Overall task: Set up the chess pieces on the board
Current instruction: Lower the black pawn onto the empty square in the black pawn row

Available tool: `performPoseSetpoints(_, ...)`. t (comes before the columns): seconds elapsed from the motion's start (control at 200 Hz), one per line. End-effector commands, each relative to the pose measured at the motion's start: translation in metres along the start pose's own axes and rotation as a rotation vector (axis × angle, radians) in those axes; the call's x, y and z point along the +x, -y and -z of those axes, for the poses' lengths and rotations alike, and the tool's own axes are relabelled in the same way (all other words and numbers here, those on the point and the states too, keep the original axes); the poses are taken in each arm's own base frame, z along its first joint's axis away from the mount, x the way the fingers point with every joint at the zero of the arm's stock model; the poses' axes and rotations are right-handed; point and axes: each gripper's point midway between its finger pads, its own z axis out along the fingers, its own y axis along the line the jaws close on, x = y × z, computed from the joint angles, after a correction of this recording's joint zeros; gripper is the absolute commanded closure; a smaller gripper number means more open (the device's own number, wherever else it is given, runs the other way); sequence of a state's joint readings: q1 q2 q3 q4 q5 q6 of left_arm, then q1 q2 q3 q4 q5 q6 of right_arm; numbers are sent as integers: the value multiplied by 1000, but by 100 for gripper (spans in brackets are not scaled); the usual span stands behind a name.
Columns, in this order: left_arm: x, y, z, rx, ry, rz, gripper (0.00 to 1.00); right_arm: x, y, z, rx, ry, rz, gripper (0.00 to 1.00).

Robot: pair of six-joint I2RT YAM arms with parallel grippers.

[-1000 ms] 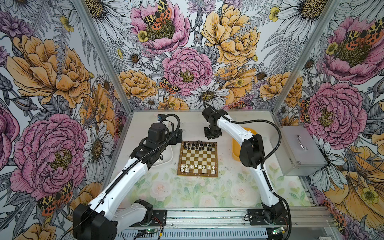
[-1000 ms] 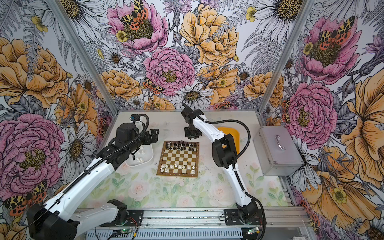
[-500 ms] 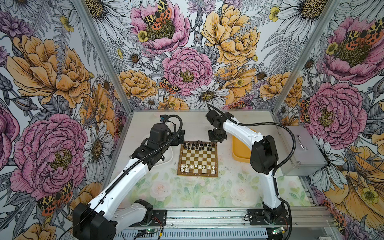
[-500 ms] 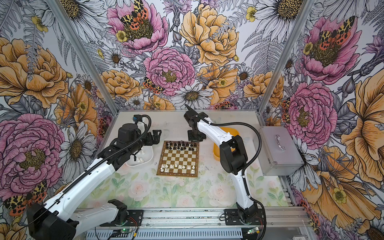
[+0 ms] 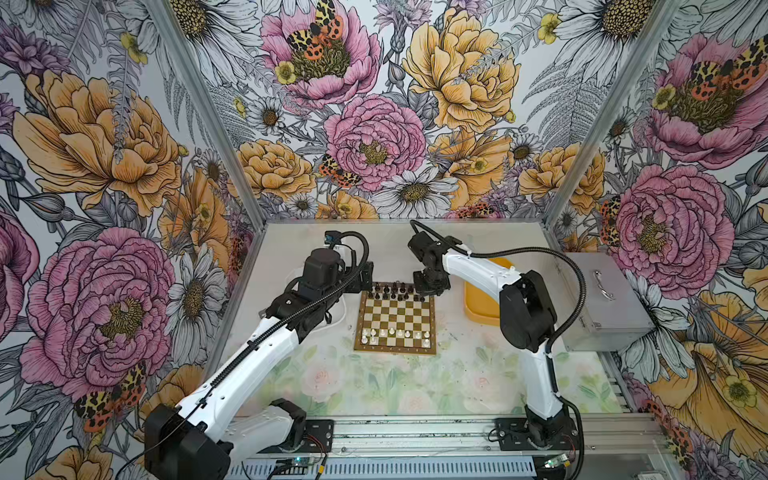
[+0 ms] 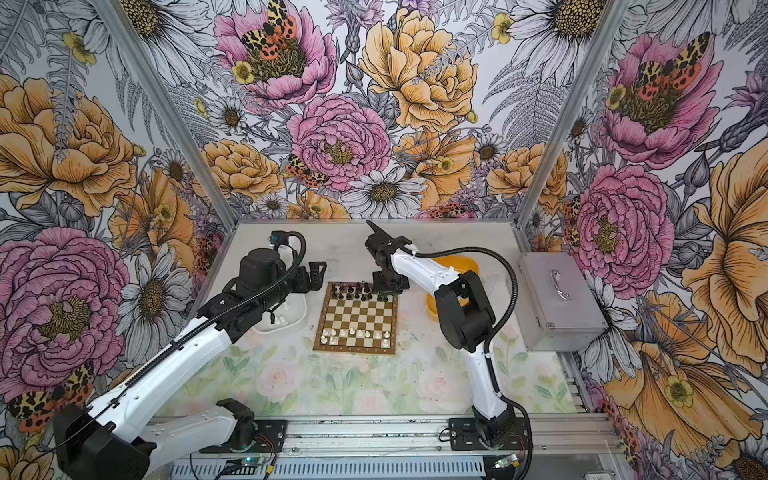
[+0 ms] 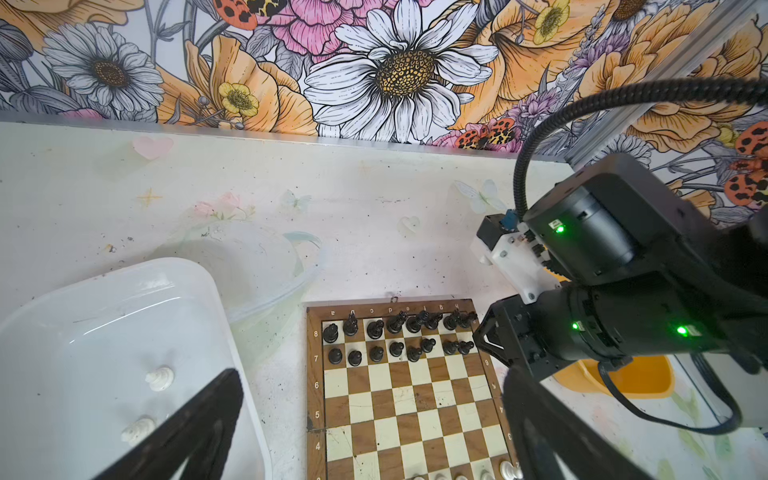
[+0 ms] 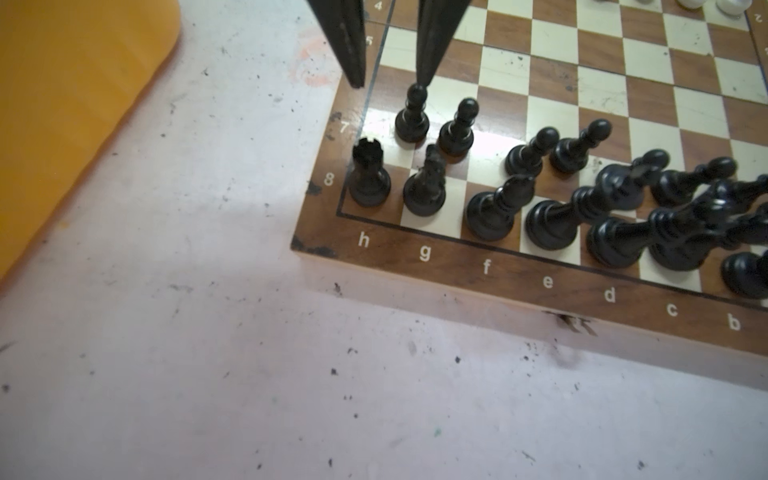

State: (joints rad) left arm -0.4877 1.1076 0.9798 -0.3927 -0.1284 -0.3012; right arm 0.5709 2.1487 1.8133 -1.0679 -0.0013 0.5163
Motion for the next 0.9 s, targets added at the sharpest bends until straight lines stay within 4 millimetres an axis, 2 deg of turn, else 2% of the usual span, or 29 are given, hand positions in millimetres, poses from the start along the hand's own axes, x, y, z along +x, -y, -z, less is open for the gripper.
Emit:
performPoseSetpoints(0.0,-15,3,10,-5,47,13,1,-6,-8,9,-27,39,-2,76)
performPoseSetpoints(0.896,-15,4,13,-7,46,7,1,-1,-12,-5,-33,3,3,80)
